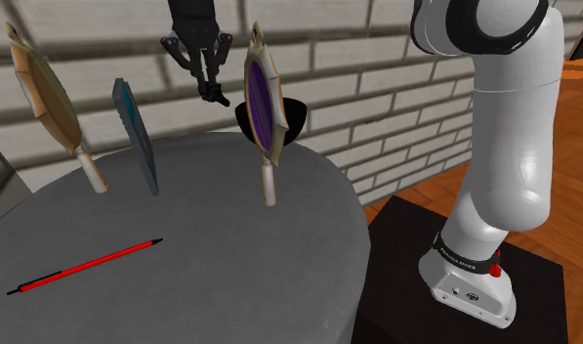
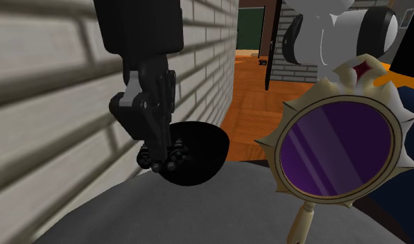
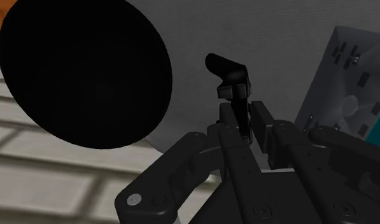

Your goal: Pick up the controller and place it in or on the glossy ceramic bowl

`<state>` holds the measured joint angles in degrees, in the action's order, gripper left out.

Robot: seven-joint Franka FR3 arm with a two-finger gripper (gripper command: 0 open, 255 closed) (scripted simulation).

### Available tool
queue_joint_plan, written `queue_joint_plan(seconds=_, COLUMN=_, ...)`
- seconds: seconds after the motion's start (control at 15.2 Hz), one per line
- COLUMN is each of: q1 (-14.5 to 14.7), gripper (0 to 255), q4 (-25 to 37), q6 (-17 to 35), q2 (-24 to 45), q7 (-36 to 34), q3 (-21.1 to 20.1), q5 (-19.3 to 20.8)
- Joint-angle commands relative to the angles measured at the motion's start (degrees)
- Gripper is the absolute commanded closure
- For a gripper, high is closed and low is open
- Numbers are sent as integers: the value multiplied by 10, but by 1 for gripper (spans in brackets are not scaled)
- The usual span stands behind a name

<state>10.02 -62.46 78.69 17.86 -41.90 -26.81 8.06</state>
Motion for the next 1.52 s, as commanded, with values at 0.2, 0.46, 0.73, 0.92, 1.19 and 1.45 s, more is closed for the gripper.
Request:
queue_joint_plan(seconds=0.2, q1=-64, gripper=255, q4=-79, q6=25, q2=-60, q7=69, q3=20, q5=-31)
queue_joint_plan(seconds=0.46, q1=-107, gripper=255, q4=-124, q6=39, q2=-95, q7=128, q3=42, q5=-49)
queue_joint_plan(seconds=0.73, q1=-131, gripper=255, q4=-168, q6=63, q2=-118, q7=164, q3=58, q5=-59)
queue_joint_plan(seconds=0.92, q1=-133, gripper=255, q4=-204, q6=90, q2=-128, q7=166, q3=59, q5=-63)
queue_joint_plan(seconds=1.19, q1=-135, gripper=255, q4=-248, q6=124, q2=-138, q7=169, q3=60, q5=-67)
queue_joint_plan(seconds=1.45, q1=-137, gripper=255, q4=-285, q6=155, q2=-145, q7=170, q3=61, q5=-69)
